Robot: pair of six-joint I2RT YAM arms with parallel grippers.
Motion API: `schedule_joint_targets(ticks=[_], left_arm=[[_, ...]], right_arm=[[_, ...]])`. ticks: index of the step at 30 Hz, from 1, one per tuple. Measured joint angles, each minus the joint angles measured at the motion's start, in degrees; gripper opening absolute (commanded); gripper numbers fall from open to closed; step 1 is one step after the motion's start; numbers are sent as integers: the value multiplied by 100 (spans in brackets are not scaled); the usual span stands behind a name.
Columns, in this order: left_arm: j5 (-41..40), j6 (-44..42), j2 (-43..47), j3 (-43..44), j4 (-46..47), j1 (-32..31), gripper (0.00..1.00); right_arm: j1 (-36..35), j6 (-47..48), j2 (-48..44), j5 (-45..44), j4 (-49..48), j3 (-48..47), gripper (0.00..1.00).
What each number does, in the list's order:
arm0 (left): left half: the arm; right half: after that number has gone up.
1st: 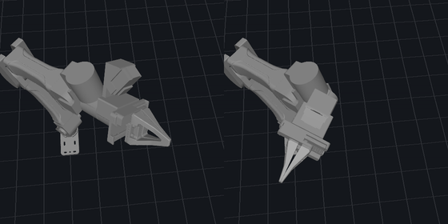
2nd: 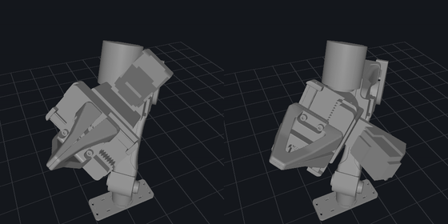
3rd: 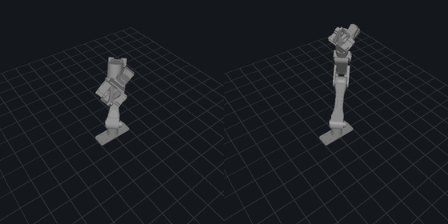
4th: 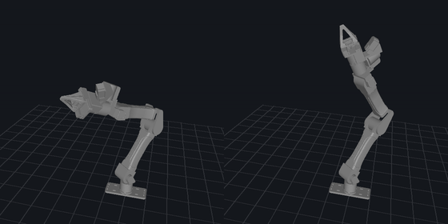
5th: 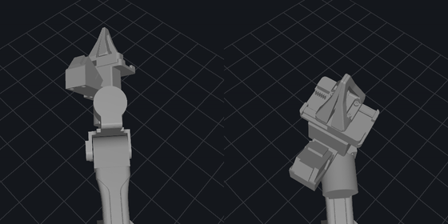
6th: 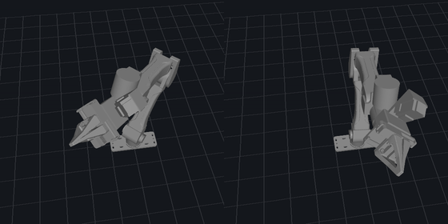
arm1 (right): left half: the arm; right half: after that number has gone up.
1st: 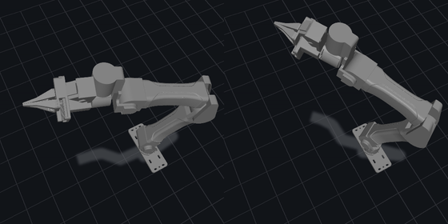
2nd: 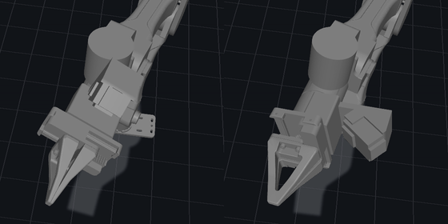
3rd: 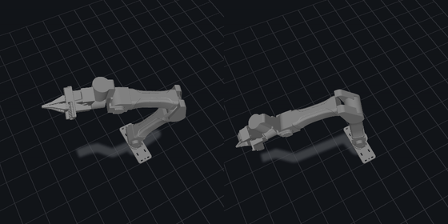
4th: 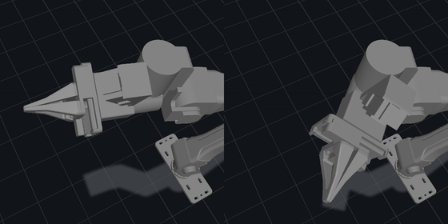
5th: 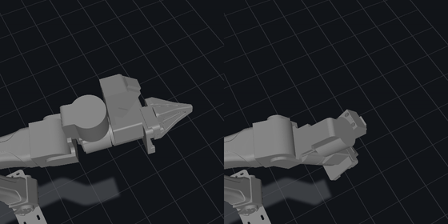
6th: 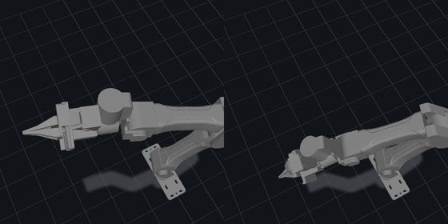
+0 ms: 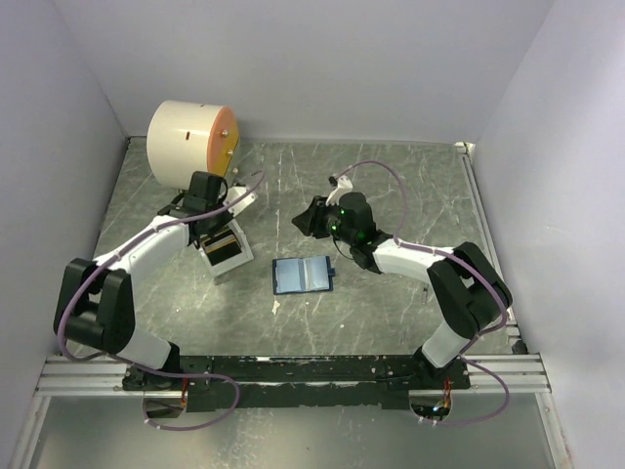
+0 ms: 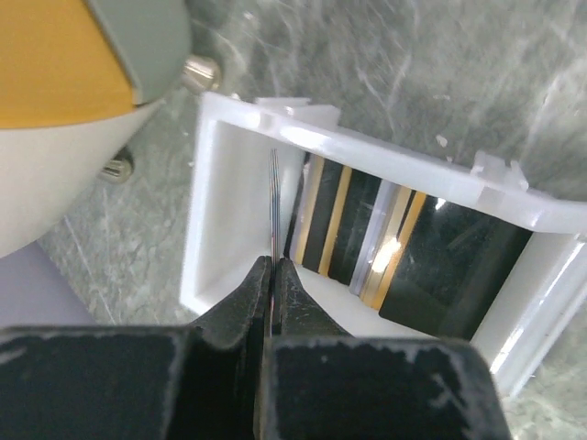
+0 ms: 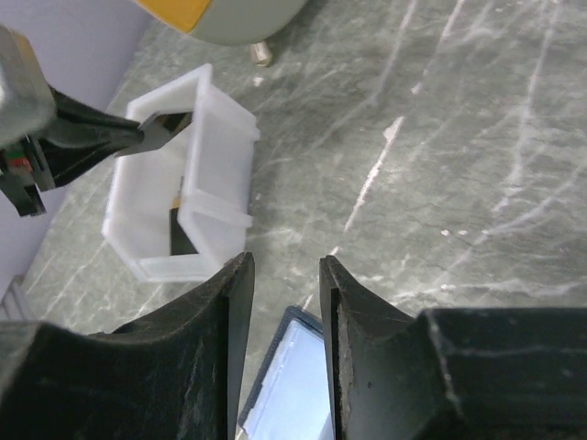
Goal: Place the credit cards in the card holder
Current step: Pick up the credit card from the storage box.
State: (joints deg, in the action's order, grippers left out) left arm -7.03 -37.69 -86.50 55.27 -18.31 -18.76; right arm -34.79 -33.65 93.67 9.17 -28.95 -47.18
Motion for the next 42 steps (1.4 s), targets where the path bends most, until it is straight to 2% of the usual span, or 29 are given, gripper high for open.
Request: schedule_joint_targets(ticks=[4, 11, 15, 25, 28, 30, 35, 38, 40, 42], left_arm=[[2, 553, 262, 345, -295, 55, 7], [437, 1843, 590, 796, -826, 302, 7], [1228, 2555, 1062, 785, -1016, 496, 7], [3263, 3786, 2013, 584, -723, 625, 7], [3768, 4118, 2072, 498, -603, 636, 7], [4109, 4345, 2085, 459, -514, 649, 7], [4610, 4704, 2087, 450, -380, 708, 7], [4752, 4730, 2087, 455, -422, 826, 7], [4874, 4719, 2065, 457, -468, 938, 7], [5051, 4721, 1987, 461, -520, 1071, 7]], right_arm=[[2, -140, 0, 376, -229, 2, 43], [-138, -675, 138, 1189, -1370, -7, 58], [-315, -885, 382, 1506, -1847, -76, 67], [-459, -1394, 1084, 2011, -2503, -612, 68], [-468, -1585, 1222, 2138, -2752, -656, 63], [-468, -1716, 1285, 2212, -2957, -656, 55], [-468, -2116, 1462, 2487, -3720, -654, 22], [-459, -2273, 1480, 2518, -4155, -520, 7], [-437, -2341, 1480, 2557, -4369, -413, 0], [-428, -2347, 1456, 2603, -4498, -334, 0]])
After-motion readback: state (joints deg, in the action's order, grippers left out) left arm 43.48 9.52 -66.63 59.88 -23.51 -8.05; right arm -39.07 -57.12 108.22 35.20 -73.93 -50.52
